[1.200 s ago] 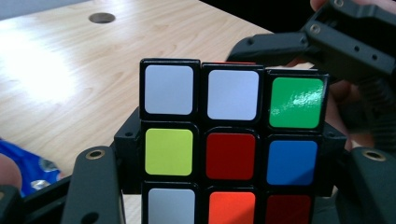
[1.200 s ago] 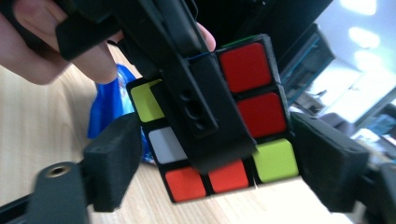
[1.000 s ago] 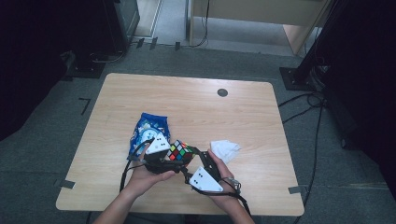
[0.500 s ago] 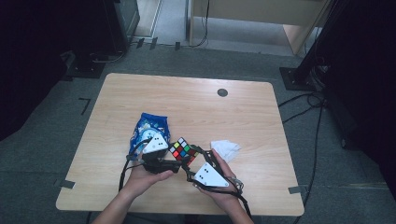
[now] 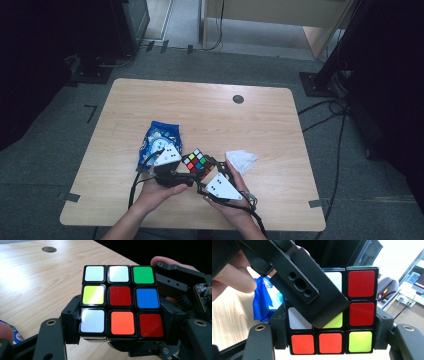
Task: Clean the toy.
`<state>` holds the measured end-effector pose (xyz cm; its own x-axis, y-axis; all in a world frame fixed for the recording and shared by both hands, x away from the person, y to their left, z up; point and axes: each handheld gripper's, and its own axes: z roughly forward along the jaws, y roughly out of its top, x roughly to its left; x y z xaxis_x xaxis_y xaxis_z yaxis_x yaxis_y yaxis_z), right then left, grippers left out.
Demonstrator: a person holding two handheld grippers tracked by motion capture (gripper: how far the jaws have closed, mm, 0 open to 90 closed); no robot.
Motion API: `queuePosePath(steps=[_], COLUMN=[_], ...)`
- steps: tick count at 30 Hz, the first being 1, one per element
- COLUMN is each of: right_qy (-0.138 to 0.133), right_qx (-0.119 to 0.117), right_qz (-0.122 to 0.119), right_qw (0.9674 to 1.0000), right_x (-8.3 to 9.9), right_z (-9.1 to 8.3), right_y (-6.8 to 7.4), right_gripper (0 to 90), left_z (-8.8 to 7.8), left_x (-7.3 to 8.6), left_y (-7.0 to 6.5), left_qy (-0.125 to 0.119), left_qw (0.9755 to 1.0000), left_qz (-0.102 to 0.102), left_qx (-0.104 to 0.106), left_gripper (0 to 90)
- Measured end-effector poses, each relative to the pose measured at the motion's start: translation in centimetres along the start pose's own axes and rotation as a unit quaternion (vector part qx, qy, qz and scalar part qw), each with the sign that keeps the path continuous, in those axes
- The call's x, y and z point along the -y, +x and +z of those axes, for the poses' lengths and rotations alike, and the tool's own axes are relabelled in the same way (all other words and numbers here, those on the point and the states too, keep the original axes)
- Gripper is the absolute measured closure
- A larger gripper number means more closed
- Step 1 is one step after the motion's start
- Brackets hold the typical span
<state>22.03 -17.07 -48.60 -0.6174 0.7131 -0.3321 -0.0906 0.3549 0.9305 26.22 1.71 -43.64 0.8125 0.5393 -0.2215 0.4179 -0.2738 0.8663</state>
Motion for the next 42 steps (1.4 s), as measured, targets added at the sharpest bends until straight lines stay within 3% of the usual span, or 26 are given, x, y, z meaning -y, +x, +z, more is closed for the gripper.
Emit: queuePosePath(steps=[2, 6, 10, 16, 17, 19, 22, 24, 27, 29, 30, 31, 33, 35, 38, 42], right_qy=[-0.003, 0.003, 0.011, 0.025, 0.029, 0.046, 0.067, 0.069, 0.087, 0.090, 0.080, 0.074, 0.066, 0.057, 0.051, 0.049], right_qx=[0.005, 0.002, 0.005, 0.031, 0.036, 0.049, 0.070, 0.081, 0.095, 0.095, 0.089, 0.083, 0.071, 0.061, 0.049, 0.035], right_qz=[0.001, 0.011, 0.013, 0.053, 0.068, 0.068, 0.072, 0.090, 0.141, 0.150, 0.166, 0.172, 0.162, 0.153, 0.154, 0.156], right_qw=[1.0000, 0.9999, 0.9998, 0.9978, 0.9966, 0.9954, 0.9927, 0.9902, 0.9816, 0.9801, 0.9788, 0.9788, 0.9821, 0.9847, 0.9855, 0.9859], right_x=[0.1, 0.1, -0.1, 0.3, 0.4, 0.7, 1.8, 2.8, 4.4, 4.7, 4.8, 4.7, 4.2, 3.6, 3.1, 2.6], right_z=[-0.1, 0.0, -0.2, -1.9, -2.4, -3.6, -5.7, -6.8, -7.9, -8.3, -8.5, -8.5, -8.3, -7.8, -6.8, -5.7], right_y=[0.1, 0.1, -0.2, -3.7, -4.4, -5.7, -7.5, -8.3, -9.7, -10.4, -10.6, -10.5, -9.9, -8.7, -7.1, -5.4], right_gripper=[34.0, 34.3, 34.5, 34.5, 34.5, 34.5, 34.5, 34.5, 34.5, 34.5, 34.5, 34.5, 34.5, 34.5, 34.4, 34.4], left_z=[0.0, 0.2, -0.3, -1.2, -1.2, -1.0, 0.3, 1.3, 2.9, 4.0, 4.3, 4.4, 4.5, 4.2, 3.5, 3.1], left_x=[0.0, 0.1, -0.1, -0.6, -0.6, -0.6, -0.4, -0.2, 0.1, 0.5, 0.6, 0.7, 0.8, 0.8, 0.4, 0.2], left_y=[-0.1, -0.1, 0.2, 0.5, 0.5, 0.3, -0.2, -0.5, -1.0, -1.5, -1.7, -1.8, -2.1, -2.3, -2.3, -2.2], left_qy=[-0.001, 0.000, -0.016, -0.063, -0.070, -0.074, -0.057, -0.043, -0.026, -0.014, -0.011, -0.008, -0.006, -0.014, -0.032, -0.039], left_qw=[1.0000, 1.0000, 0.9997, 0.9977, 0.9972, 0.9967, 0.9981, 0.9990, 0.9996, 0.9999, 0.9999, 1.0000, 1.0000, 0.9997, 0.9984, 0.9977], left_qz=[0.008, 0.004, 0.008, -0.009, -0.011, -0.015, -0.012, -0.007, -0.003, 0.002, 0.002, 0.002, 0.002, -0.005, -0.024, -0.040], left_qx=[-0.006, -0.003, 0.016, 0.023, 0.025, 0.029, 0.021, 0.013, 0.004, -0.005, -0.005, -0.004, 0.002, 0.020, 0.039, 0.037], left_gripper=[34.0, 33.9, 28.6, 23.1, 23.1, 23.6, 24.9, 26.0, 30.5, 32.0, 32.8, 33.2, 33.1, 32.3, 30.9, 28.9])
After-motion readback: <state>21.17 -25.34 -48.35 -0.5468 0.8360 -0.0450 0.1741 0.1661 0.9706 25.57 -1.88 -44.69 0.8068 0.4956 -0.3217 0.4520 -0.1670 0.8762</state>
